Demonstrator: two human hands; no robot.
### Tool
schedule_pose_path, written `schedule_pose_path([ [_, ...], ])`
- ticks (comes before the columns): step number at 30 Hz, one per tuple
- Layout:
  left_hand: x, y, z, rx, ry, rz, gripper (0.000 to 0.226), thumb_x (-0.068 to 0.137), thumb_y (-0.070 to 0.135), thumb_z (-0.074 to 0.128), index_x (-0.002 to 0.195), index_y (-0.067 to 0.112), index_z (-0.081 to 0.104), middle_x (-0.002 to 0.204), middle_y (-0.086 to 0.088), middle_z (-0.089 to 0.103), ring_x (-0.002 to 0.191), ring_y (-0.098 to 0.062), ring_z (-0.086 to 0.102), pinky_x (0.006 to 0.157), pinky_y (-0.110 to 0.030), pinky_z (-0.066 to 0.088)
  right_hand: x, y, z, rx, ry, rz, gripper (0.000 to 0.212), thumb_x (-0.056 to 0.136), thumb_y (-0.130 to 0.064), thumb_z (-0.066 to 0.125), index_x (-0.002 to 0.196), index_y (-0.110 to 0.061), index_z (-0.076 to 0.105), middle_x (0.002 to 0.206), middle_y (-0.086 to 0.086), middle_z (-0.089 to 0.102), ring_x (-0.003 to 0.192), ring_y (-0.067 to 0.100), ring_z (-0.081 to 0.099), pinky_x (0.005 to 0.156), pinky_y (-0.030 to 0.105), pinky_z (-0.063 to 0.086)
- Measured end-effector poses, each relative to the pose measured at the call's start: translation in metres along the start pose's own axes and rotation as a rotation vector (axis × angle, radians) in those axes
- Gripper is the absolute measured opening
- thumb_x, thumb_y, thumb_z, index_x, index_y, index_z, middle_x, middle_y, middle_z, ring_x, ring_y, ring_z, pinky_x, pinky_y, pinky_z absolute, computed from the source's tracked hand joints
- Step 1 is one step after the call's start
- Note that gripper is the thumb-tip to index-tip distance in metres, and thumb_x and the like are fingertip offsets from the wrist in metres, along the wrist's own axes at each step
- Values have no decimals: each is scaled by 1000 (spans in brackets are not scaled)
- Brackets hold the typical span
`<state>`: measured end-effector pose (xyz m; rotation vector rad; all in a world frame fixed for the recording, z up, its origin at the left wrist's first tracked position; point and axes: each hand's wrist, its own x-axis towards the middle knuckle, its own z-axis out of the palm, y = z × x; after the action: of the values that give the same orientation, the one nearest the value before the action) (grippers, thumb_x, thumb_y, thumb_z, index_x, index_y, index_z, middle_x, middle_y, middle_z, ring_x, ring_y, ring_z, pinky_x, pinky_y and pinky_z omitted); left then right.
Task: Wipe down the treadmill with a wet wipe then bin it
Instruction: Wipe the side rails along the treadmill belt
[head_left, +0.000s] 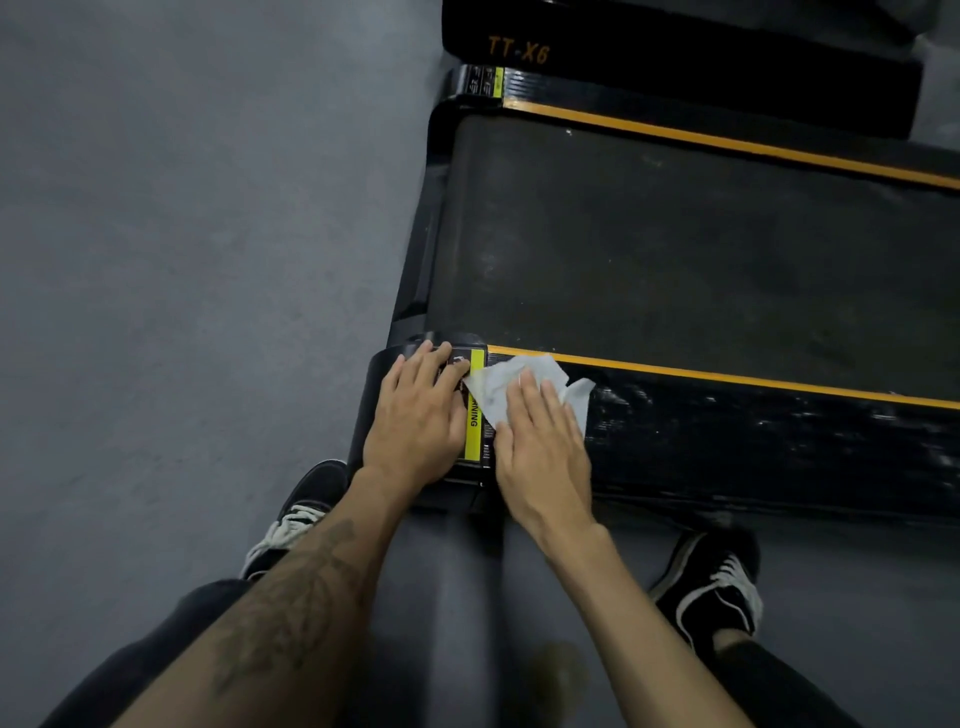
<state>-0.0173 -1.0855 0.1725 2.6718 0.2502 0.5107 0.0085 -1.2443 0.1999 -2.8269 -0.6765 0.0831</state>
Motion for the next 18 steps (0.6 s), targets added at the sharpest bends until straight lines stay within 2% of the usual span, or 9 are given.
schedule_pose_path([
  [3,1,0,1,13,14,-1,50,96,28,37,135,11,63,147,-13,56,143,-31,46,119,-53,35,-4,-13,2,17,-56,-42,77,93,-47,3,163,-18,20,171,-3,7,159,17,3,125,34,-4],
  [7,0,-2,1,14,9,-4,49,95,25,37,135,11,63,147,-12,57,142,-31,47,119,-53,34,13,3,-8,7,-71,-74,81,91,-50,-3,163,-23,21,171,-7,11,158,15,6,126,35,1],
  [10,0,-2,2,9,10,1,48,96,24,37,135,11,62,147,-12,56,143,-31,45,120,-53,34,3,0,-6,-16,-25,22,82,92,-50,-2,163,-18,23,171,-1,12,158,18,7,127,37,3],
  [12,2,-1,3,4,14,-1,48,96,24,37,134,11,63,147,-12,56,143,-31,46,119,-53,34,0,-12,-1,1,-56,0,82,92,-51,0,164,-17,21,171,-1,10,159,18,5,126,36,0],
  [16,1,-3,2,3,0,-9,50,95,25,37,135,11,63,149,-13,55,144,-30,45,120,-53,33,20,-6,-5,-14,-100,-94,60,107,-41,17,164,-22,17,172,-6,6,158,14,2,126,34,0],
  [18,0,-2,1,-3,-7,-2,48,96,24,37,136,12,62,149,-13,55,144,-30,44,120,-53,33,19,2,-6,-20,-79,-32,63,105,-41,13,164,-20,16,172,-5,5,158,14,1,126,34,0],
])
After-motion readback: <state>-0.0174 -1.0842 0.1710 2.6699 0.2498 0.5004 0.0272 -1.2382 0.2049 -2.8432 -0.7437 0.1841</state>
